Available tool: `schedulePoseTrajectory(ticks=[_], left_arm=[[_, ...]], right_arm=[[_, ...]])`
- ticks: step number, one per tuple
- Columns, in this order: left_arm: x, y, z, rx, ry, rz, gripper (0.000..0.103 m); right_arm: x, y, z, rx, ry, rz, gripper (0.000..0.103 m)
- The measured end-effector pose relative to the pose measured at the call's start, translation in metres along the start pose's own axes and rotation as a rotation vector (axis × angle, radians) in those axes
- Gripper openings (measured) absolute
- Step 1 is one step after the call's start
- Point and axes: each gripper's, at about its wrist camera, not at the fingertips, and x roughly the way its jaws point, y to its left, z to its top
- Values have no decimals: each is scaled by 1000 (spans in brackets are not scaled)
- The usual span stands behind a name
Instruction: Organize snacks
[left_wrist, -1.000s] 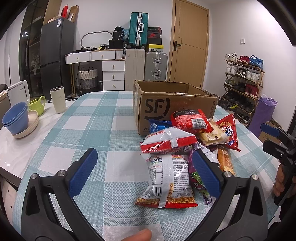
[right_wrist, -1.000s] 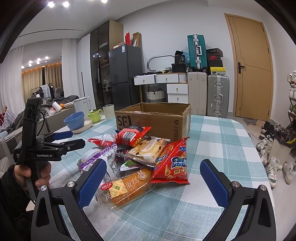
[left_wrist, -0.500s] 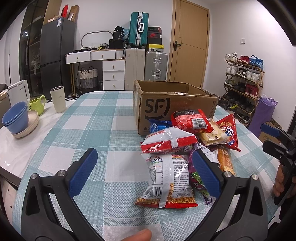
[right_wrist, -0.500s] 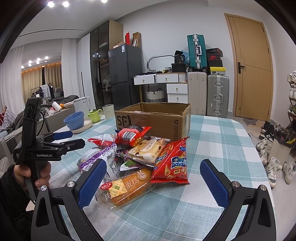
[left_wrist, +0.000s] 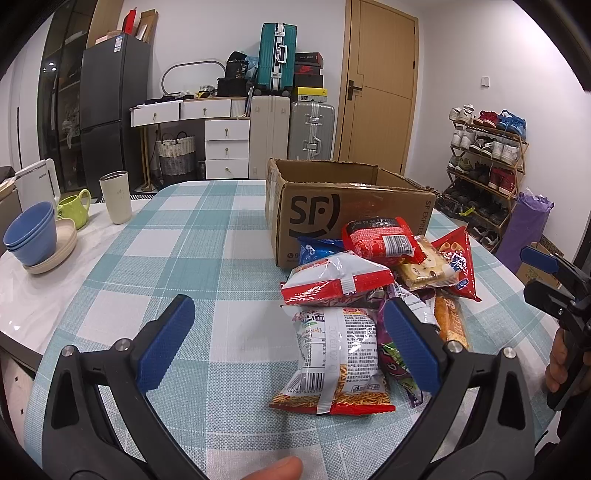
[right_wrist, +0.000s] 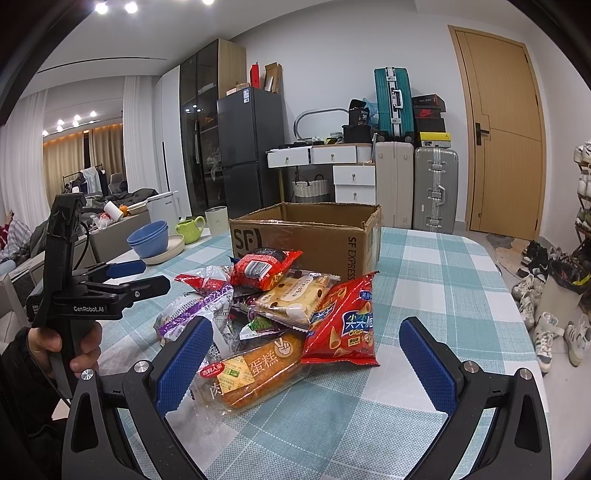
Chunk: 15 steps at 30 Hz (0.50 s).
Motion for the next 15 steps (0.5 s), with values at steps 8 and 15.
schedulePoseTrajectory(ticks=[8,15], left_arm=[[-1,0,0,-1,-3,1,102],[0,1,0,-2,-1,-1,102]], right_arm=[[-1,0,-1,-5,0,-5,103],[-2,1,-1,-7,2,-7,103]])
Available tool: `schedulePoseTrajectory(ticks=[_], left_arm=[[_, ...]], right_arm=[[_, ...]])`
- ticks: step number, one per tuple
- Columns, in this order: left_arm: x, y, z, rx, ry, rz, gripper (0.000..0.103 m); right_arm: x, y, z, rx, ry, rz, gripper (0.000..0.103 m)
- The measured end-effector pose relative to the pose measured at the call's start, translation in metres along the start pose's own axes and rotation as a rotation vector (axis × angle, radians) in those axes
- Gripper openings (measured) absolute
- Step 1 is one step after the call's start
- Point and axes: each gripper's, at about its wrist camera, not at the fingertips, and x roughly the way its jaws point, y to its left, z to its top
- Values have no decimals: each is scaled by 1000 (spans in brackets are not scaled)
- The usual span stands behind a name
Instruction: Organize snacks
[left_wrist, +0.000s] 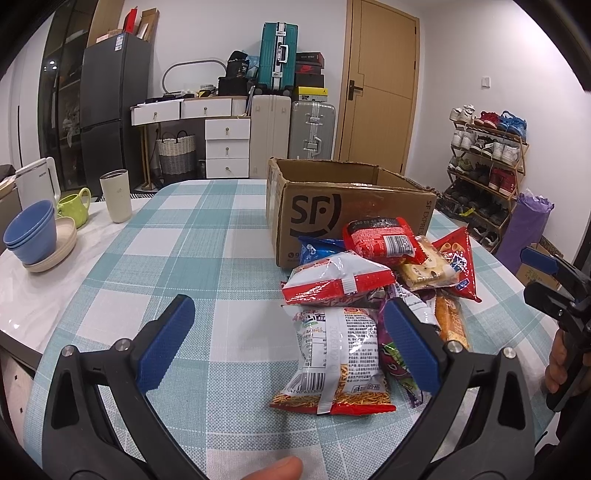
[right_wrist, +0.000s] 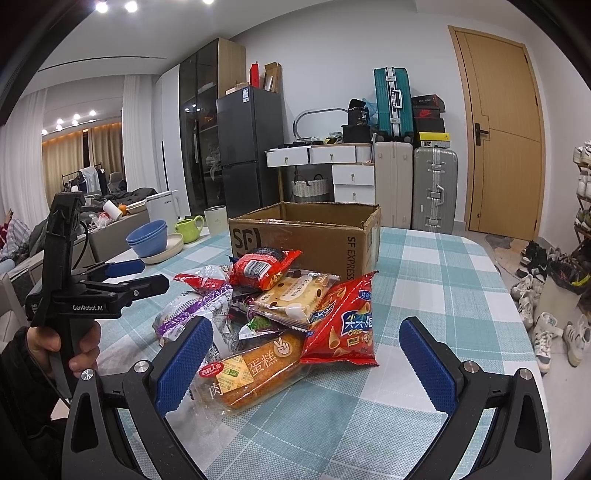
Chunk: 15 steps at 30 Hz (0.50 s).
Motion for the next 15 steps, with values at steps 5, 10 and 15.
schedulePoseTrajectory(ticks=[5,10,15], left_arm=[[0,0,0,0,1,2,102],[3,-1,0,-2,12,3,102],[12,-1,-4,-5,73,-8,102]], right_arm=[[1,-1,0,0,3,-1,103],[6,-3,0,11,43,-30,103],[14,-9,0,31,95,-39,103]])
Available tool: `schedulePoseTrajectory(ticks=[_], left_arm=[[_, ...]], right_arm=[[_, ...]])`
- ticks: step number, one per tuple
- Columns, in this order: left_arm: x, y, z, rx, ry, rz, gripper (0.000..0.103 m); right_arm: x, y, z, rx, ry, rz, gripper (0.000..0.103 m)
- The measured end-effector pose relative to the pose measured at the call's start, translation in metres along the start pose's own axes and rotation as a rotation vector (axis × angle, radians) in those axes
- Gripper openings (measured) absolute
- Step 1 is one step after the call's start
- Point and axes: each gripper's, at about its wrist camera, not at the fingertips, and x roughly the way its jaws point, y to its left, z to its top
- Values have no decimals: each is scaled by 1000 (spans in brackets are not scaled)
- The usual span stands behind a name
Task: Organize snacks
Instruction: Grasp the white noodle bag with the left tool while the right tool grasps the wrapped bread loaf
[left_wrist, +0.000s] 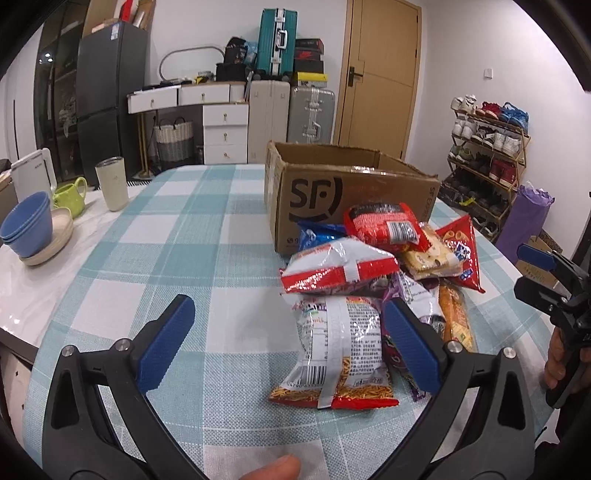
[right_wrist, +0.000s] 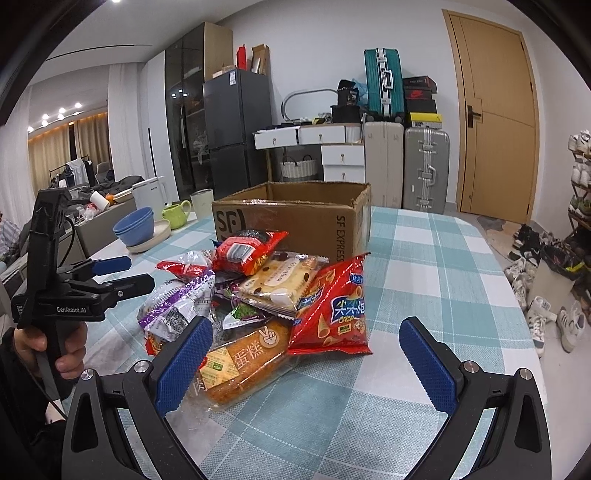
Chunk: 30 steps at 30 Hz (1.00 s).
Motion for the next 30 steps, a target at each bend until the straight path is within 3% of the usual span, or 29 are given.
schedulePoseTrajectory(ticks=[10,19,24,30], left_arm=[[18,-13,-2,70,96,3,102],[38,-8,0,14,173,-41,102],[45,-5,4,8,208,-28,102],[52,2,6,-26,247,-69,99]], right_arm=[[23,-6,1,58,124,-24,103],[38,9,-5,133,250,8,103],[55,13,-13,229,308,8,103],[71,20,-15,271,333,19,98]])
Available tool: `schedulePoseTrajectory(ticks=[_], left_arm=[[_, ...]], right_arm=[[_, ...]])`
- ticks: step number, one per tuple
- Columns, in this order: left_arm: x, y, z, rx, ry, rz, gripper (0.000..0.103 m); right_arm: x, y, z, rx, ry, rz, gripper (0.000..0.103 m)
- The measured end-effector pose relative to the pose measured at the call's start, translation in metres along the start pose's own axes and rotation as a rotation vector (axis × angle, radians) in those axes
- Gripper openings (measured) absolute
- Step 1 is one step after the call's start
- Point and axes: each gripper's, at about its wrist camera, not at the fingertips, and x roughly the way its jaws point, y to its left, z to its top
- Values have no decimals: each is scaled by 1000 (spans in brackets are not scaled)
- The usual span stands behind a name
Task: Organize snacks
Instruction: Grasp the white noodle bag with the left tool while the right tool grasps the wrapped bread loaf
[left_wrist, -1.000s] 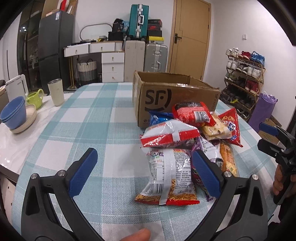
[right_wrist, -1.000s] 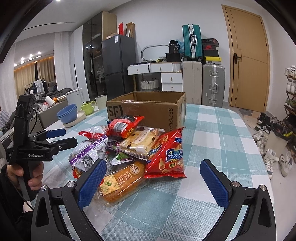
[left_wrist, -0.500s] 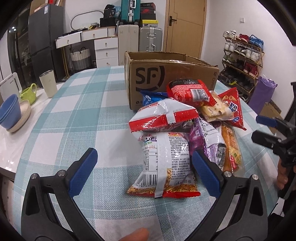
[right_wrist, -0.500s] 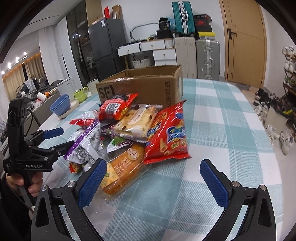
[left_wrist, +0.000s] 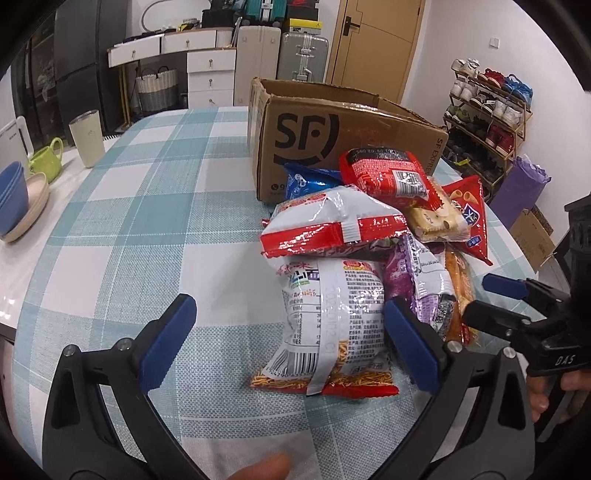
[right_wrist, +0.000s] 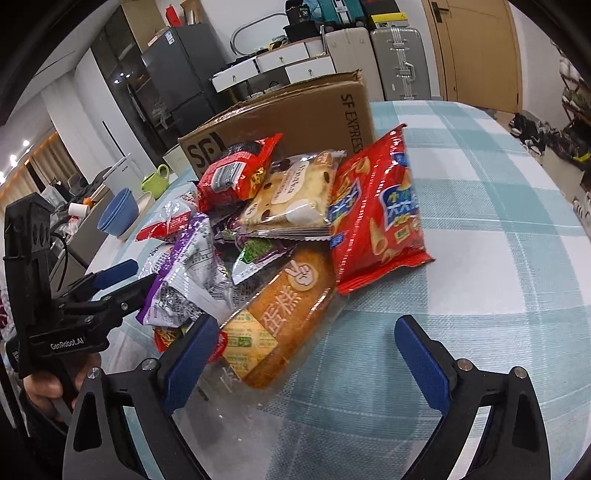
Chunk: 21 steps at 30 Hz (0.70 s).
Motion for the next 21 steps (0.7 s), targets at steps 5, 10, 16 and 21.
schedulePoseTrajectory(ticks=[5,10,16,21], left_arm=[[3,3,2,-4,26,-56,87],[14,1,2,-3,54,-69,81],[21,2,3,0,79,-99,70],[23,-4,3,16,79,-131,52]], right_arm=[[8,6,6,15,9,-5,96],[11,9,12,10,14,-44,96],[12,11,12,13,18,-54,94],[14,2,11,36,18,-45,90]])
